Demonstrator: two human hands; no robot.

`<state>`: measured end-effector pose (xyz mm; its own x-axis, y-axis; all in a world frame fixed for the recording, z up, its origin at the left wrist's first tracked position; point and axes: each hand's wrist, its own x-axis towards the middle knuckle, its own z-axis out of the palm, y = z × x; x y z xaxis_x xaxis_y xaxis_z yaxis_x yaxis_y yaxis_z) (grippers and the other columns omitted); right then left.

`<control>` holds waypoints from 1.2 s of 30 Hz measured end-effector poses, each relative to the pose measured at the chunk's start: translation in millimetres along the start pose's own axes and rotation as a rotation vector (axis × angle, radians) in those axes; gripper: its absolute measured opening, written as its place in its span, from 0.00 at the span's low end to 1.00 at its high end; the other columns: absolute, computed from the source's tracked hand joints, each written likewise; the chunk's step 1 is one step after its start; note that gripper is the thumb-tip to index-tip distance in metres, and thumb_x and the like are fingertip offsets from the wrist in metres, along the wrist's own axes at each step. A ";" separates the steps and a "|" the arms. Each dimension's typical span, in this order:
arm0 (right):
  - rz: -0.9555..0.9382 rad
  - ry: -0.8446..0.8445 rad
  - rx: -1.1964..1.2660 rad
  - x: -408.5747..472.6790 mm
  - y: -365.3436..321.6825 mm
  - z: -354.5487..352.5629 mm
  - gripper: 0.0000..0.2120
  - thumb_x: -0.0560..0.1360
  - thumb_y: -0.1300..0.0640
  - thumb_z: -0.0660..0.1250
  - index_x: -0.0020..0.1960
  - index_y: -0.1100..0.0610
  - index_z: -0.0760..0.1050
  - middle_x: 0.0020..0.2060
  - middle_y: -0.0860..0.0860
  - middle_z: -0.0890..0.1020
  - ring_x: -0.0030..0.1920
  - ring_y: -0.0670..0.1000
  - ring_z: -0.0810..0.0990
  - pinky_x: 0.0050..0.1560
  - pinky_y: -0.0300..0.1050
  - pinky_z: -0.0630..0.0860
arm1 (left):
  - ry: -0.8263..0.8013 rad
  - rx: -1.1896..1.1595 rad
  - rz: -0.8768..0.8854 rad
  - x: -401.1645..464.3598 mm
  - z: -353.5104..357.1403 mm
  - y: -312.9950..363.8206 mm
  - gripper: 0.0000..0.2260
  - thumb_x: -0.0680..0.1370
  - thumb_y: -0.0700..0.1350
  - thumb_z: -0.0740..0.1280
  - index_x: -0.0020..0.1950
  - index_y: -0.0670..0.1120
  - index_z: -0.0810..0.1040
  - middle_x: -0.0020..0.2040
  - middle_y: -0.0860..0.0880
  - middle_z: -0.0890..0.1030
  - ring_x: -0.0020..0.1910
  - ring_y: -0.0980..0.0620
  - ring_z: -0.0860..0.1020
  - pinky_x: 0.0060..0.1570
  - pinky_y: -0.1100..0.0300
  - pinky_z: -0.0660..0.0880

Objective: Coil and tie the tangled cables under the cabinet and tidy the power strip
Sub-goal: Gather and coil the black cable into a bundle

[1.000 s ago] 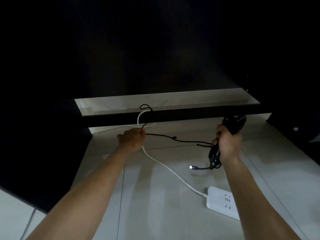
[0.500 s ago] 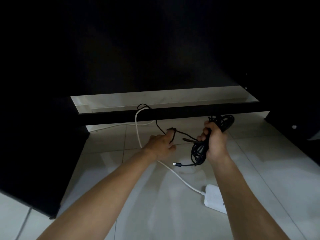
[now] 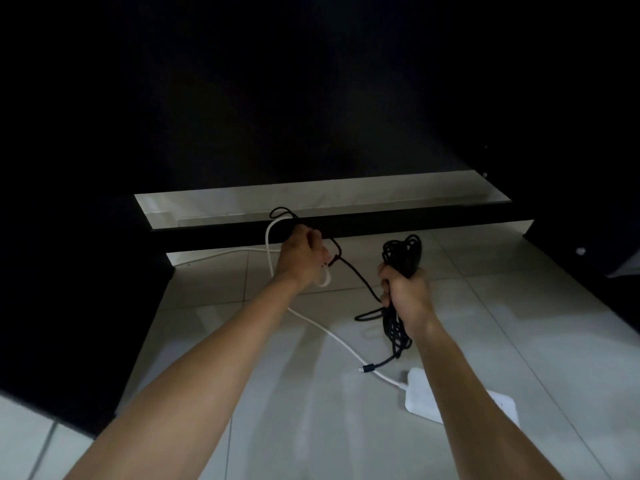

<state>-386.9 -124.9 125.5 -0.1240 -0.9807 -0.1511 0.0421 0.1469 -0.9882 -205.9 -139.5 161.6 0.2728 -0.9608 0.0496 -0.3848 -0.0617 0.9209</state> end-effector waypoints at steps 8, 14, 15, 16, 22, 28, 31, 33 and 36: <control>-0.216 -0.043 -0.610 0.6 3.0 -10.0 0.07 0.75 0.59 0.68 0.53 0.53 0.77 0.37 0.50 0.79 0.35 0.49 0.76 0.30 0.37 0.68 | 0.148 -0.150 -0.138 5.4 -12.5 -12.4 0.07 0.83 0.45 0.56 0.53 0.42 0.69 0.42 0.43 0.79 0.44 0.42 0.83 0.34 0.62 0.79; -0.286 -0.098 -0.813 9.0 2.6 -11.9 0.21 0.77 0.57 0.70 0.69 0.55 0.73 0.54 0.55 0.84 0.51 0.55 0.83 0.44 0.39 0.74 | 0.144 -0.125 -0.192 10.9 -15.0 -11.7 0.12 0.84 0.47 0.51 0.47 0.44 0.70 0.45 0.41 0.80 0.23 0.60 0.78 0.24 0.71 0.71; -0.292 -0.068 -0.826 10.3 1.4 -13.3 0.21 0.77 0.57 0.70 0.69 0.55 0.73 0.54 0.55 0.84 0.51 0.56 0.83 0.44 0.39 0.73 | 0.145 -0.113 -0.198 10.2 -17.4 -14.4 0.13 0.84 0.47 0.50 0.45 0.45 0.70 0.43 0.42 0.80 0.22 0.61 0.77 0.25 0.70 0.71; -0.297 -0.020 -0.831 13.2 0.1 -15.2 0.20 0.77 0.57 0.69 0.68 0.56 0.73 0.54 0.56 0.84 0.51 0.57 0.83 0.44 0.40 0.74 | 0.148 -0.103 -0.201 9.7 -20.0 -16.4 0.13 0.84 0.47 0.50 0.45 0.46 0.70 0.42 0.43 0.80 0.22 0.61 0.77 0.26 0.68 0.72; -0.279 0.205 -0.652 22.8 -14.5 -21.5 0.20 0.78 0.58 0.67 0.69 0.56 0.72 0.58 0.55 0.83 0.56 0.57 0.82 0.48 0.39 0.70 | 0.043 0.144 -0.170 10.3 -34.1 -29.4 0.12 0.82 0.44 0.54 0.42 0.43 0.71 0.44 0.36 0.82 0.38 0.44 0.84 0.40 0.57 0.78; -0.305 0.113 -0.446 19.3 -34.4 -11.8 0.24 0.78 0.56 0.69 0.73 0.53 0.70 0.59 0.49 0.81 0.58 0.49 0.79 0.53 0.36 0.70 | -0.172 0.607 0.045 2.3 -29.7 -34.9 0.16 0.78 0.41 0.59 0.66 0.50 0.73 0.65 0.43 0.76 0.61 0.41 0.77 0.61 0.51 0.73; -0.295 0.003 -0.392 19.6 -40.5 -4.7 0.22 0.77 0.56 0.71 0.70 0.53 0.72 0.55 0.49 0.81 0.56 0.48 0.79 0.54 0.38 0.73 | -0.272 0.811 0.168 -6.8 -15.3 -24.4 0.28 0.78 0.42 0.62 0.76 0.54 0.61 0.78 0.46 0.57 0.76 0.43 0.60 0.73 0.48 0.59; -0.276 -0.062 -0.369 20.5 -41.8 -3.3 0.21 0.76 0.56 0.72 0.67 0.54 0.75 0.53 0.49 0.81 0.57 0.50 0.80 0.55 0.41 0.75 | -0.206 0.923 0.298 -11.2 -5.7 -13.8 0.32 0.77 0.47 0.63 0.79 0.53 0.54 0.80 0.48 0.46 0.79 0.45 0.46 0.76 0.45 0.47; -0.296 -0.124 -0.389 19.9 -41.2 -3.6 0.17 0.76 0.56 0.72 0.63 0.55 0.77 0.47 0.47 0.82 0.51 0.48 0.81 0.47 0.37 0.75 | -0.179 0.883 0.481 -14.6 3.9 -1.2 0.37 0.76 0.49 0.65 0.80 0.51 0.48 0.81 0.50 0.46 0.79 0.47 0.43 0.77 0.46 0.41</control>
<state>-394.7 -150.0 163.1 0.0447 -0.9921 0.1175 -0.3529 -0.1257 -0.9272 -212.8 -126.4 158.2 -0.1900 -0.9581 0.2142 -0.9513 0.2337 0.2012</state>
